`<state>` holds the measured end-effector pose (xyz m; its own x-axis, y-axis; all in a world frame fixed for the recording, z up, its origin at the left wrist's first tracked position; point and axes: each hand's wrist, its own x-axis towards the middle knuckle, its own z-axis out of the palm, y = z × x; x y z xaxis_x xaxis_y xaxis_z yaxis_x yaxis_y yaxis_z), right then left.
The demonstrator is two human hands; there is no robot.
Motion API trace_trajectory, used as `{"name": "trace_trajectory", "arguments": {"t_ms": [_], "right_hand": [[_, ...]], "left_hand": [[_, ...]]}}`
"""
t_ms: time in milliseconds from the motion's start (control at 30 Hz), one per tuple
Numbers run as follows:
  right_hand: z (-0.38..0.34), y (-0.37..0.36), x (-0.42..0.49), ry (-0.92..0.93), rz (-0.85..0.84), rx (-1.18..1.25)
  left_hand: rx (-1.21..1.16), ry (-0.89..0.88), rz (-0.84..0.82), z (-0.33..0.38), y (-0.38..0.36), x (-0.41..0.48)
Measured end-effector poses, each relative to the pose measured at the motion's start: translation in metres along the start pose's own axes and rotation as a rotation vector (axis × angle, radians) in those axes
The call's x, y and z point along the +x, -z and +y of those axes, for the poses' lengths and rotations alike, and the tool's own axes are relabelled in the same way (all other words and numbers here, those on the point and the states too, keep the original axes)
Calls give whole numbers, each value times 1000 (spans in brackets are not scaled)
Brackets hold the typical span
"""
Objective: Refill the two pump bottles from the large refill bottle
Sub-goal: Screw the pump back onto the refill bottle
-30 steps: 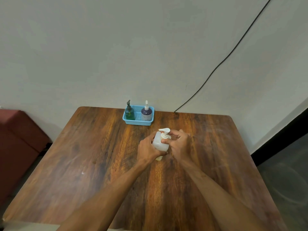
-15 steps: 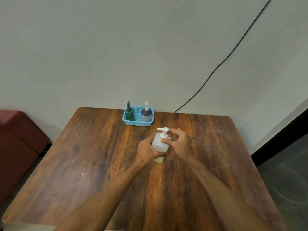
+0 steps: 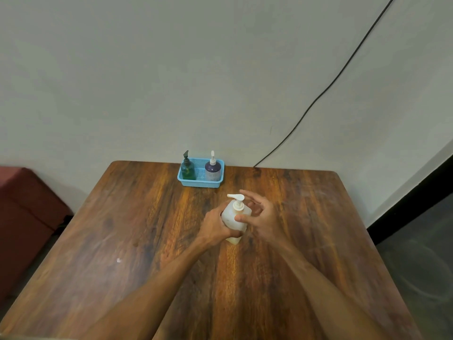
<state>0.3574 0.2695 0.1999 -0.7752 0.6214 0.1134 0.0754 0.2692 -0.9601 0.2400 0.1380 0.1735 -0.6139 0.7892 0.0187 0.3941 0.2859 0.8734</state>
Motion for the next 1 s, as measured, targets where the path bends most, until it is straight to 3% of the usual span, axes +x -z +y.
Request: {"name": "trace_trajectory", "arguments": {"t_ms": [133,267,433,533,700,1000], "right_hand": [[11,13,-12,-95,-132,-33],[28,7,-24,-190,-203,25],[40,-11,-31,-297,-153,-17],[44,-13,-28,-345,-86,-15],[53,-2,-22,-345,-82,-23],[55,0,-3,-310,-14,4]], "left_hand": [[-37,2,-7,-1,5,3],[20,99,88,-4,-5,5],[64,196,174,1,-27,-1],[34,194,139,1,-30,-1],[43,179,41,-8,-22,5],[24,163,172,8,-39,19]]}}
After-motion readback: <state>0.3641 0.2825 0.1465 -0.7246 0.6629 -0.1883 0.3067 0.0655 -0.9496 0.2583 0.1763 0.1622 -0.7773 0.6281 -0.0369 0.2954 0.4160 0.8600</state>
